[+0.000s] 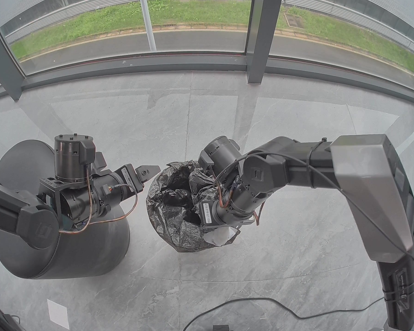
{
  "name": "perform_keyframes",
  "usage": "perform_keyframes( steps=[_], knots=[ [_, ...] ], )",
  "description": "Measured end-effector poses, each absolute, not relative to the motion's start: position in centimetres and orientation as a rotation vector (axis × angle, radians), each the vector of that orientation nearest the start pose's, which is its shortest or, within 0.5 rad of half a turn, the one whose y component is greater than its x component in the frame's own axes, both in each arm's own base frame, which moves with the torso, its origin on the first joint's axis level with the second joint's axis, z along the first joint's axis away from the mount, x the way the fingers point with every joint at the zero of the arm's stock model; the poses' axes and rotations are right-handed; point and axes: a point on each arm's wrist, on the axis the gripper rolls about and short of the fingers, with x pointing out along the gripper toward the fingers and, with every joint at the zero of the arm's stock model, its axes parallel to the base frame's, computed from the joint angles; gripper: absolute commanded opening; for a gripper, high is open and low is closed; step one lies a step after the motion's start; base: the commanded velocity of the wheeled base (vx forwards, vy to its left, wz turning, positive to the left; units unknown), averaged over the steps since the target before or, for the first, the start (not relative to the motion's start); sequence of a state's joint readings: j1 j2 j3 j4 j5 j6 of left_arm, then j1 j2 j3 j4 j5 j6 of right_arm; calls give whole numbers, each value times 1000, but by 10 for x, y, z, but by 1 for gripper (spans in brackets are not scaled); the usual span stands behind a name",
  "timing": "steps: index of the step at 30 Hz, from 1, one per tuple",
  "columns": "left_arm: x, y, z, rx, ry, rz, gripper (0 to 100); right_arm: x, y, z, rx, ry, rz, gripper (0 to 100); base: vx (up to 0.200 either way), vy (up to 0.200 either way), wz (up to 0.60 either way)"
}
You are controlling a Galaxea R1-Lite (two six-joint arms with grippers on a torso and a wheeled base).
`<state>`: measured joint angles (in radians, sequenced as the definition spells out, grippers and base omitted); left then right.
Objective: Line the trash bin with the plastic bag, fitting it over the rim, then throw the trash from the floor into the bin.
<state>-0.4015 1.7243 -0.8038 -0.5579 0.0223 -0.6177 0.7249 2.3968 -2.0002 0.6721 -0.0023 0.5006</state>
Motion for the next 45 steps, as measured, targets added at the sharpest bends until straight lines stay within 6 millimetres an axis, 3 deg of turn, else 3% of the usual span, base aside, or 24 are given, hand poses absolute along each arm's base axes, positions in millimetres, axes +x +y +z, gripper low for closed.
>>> perform_keyframes(
  steps=[6, 7, 14, 23, 33, 37, 45],
  knots=[
    [290, -106, 171, -532, 391, -227, 100, 360, 315, 87, 26, 1092, 426, 0, 0, 0, 0],
    [291, -105, 171, -533, 388, -225, 100, 362, 316, 84, 21, 1087, 431, 100, 0, 0, 0],
    [291, -104, 167, -530, 397, -218, 100, 368, 317, 72, 3, 1069, 434, 100, 0, 0, 0],
    [291, -105, 163, -526, 410, -215, 100, 371, 318, 78, 25, 1027, 444, 100, 0, 0, 0],
    [290, -108, 161, -521, 421, -223, 100, 356, 328, 98, 16, 990, 481, 100, 0, 0, 0],
    [291, -109, 160, -520, 424, -224, 100, 341, 342, 104, -13, 966, 492, 100, 0, 0, 0],
    [290, -110, 159, -519, 427, -228, 100, 329, 355, 99, -7, 996, 556, 100, 0, 0, 0]
  ],
)
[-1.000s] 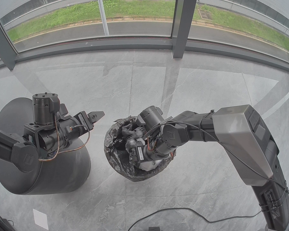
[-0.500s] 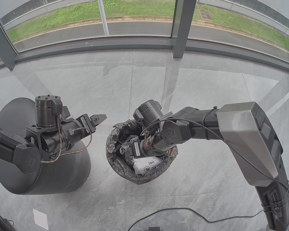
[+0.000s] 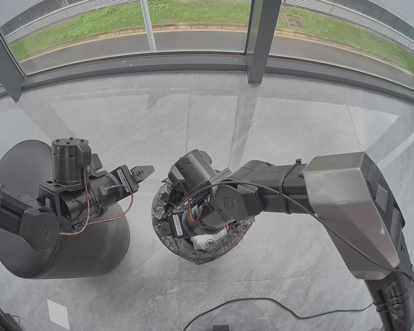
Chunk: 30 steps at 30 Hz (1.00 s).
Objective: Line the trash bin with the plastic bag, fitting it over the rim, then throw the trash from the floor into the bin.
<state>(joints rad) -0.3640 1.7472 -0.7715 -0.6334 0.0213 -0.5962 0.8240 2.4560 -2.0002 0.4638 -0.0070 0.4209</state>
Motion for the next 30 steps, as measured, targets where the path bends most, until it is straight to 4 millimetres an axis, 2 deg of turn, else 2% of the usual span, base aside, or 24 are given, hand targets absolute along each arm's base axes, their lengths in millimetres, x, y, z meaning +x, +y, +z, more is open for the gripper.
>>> perform_keyframes(
  steps=[4, 11, 15, 18, 25, 30],
  knots=[
    [289, -110, 158, -518, 430, -227, 100, 340, 352, 80, 11, 1030, 529, 100, 0, 0, 0],
    [290, -110, 156, -517, 437, -225, 100, 372, 337, 37, 56, 1043, 464, 100, 0, 0, 0],
    [291, -112, 152, -513, 448, -227, 100, 377, 332, 25, 55, 1066, 452, 100, 0, 0, 0],
    [291, -113, 150, -511, 455, -228, 100, 379, 330, 24, 55, 1068, 449, 100, 0, 0, 0],
    [290, -117, 148, -507, 468, -236, 100, 380, 329, 35, 63, 1045, 453, 100, 0, 0, 0],
    [290, -118, 148, -506, 468, -239, 100, 376, 330, 52, 67, 1022, 465, 100, 0, 0, 0]
  ],
)
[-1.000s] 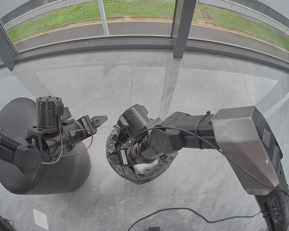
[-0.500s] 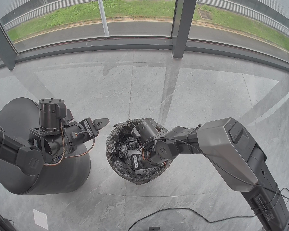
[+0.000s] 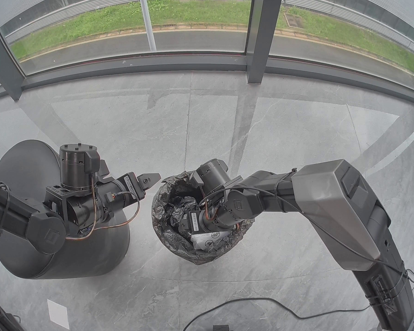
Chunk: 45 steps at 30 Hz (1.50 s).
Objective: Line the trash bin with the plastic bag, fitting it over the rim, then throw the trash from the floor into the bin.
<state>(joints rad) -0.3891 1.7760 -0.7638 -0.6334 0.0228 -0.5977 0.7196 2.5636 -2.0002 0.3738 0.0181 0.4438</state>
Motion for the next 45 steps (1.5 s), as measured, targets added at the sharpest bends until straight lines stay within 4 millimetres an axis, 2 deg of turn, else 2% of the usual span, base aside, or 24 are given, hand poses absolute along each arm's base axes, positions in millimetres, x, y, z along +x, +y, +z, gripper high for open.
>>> perform_keyframes(
  steps=[6, 10, 14, 17, 24, 26, 28, 32, 35, 39, 45],
  knots=[
    [289, -118, 149, -507, 464, -240, 100, 356, 334, 87, 47, 1015, 493, 100, 0, 0, 0],
    [287, -119, 150, -507, 461, -244, 100, 327, 341, 124, -18, 990, 523, 100, 0, 0, 0],
    [285, -119, 152, -506, 459, -249, 100, 303, 337, 147, -99, 1020, 528, 100, 0, 0, 0],
    [284, -119, 152, -507, 458, -252, 100, 286, 326, 157, -170, 1107, 502, 100, 0, 0, 0],
    [282, -120, 154, -507, 454, -258, 100, 246, 282, 177, -310, 1430, 315, 100, 0, 0, 0],
    [282, -120, 154, -507, 454, -259, 100, 235, 267, 189, -316, 1507, 247, 100, 0, 0, 0],
    [281, -121, 155, -507, 453, -261, 100, 223, 249, 209, -312, 1547, 211, 100, 0, 0, 0],
    [280, -121, 155, -507, 452, -263, 100, 200, 219, 251, -253, 1502, 235, 100, 0, 0, 0],
    [280, -122, 156, -507, 450, -266, 100, 186, 201, 271, -203, 1439, 269, 100, 0, 0, 0],
    [279, -122, 156, -506, 451, -268, 100, 180, 188, 279, -125, 1317, 323, 100, 0, 0, 0],
    [278, -123, 156, -505, 452, -270, 100, 187, 179, 265, -26, 1120, 388, 100, 0, 0, 0]
  ],
)
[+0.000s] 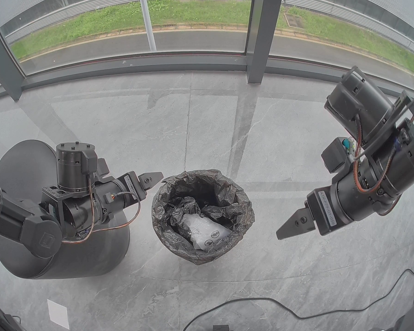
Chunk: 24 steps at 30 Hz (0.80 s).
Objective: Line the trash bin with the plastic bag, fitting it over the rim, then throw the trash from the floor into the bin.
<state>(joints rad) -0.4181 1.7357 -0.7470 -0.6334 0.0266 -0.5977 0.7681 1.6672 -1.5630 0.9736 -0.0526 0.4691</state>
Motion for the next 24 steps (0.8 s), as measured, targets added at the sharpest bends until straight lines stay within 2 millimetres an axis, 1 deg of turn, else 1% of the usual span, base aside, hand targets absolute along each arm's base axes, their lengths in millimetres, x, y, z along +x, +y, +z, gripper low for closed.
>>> perform_keyframes(
  steps=[3, 8, 11, 13, 17, 19, 22, 24],
  knots=[
    [278, -124, 155, -504, 454, -273, 100, 194, 174, 252, 20, 1020, 395, 100, 0, 0, 0],
    [276, -125, 154, -502, 443, -281, 100, 200, 159, 229, 79, 877, 375, 100, 0, 0, 0],
    [274, -124, 151, -490, 418, -287, 100, 198, 145, 216, 107, 799, 350, 100, 0, 0, 0],
    [270, -123, 148, -472, 388, -282, 100, 194, 132, 207, 129, 732, 328, 100, 0, 0, 0],
    [260, -118, 139, -427, 335, -246, 100, 180, 104, 191, 155, 632, 273, 100, 0, 0, 0],
    [248, -111, 130, -387, 316, -211, 100, 165, 84, 181, 169, 572, 225, 100, 0, 0, 0],
    [233, -103, 123, -343, 309, -168, 100, 147, 64, 172, 174, 514, 171, 100, 0, 0, 0],
    [216, -93, 120, -297, 305, -126, 100, 128, 48, 164, 171, 456, 115, 100, 0, 0, 0]
  ],
)
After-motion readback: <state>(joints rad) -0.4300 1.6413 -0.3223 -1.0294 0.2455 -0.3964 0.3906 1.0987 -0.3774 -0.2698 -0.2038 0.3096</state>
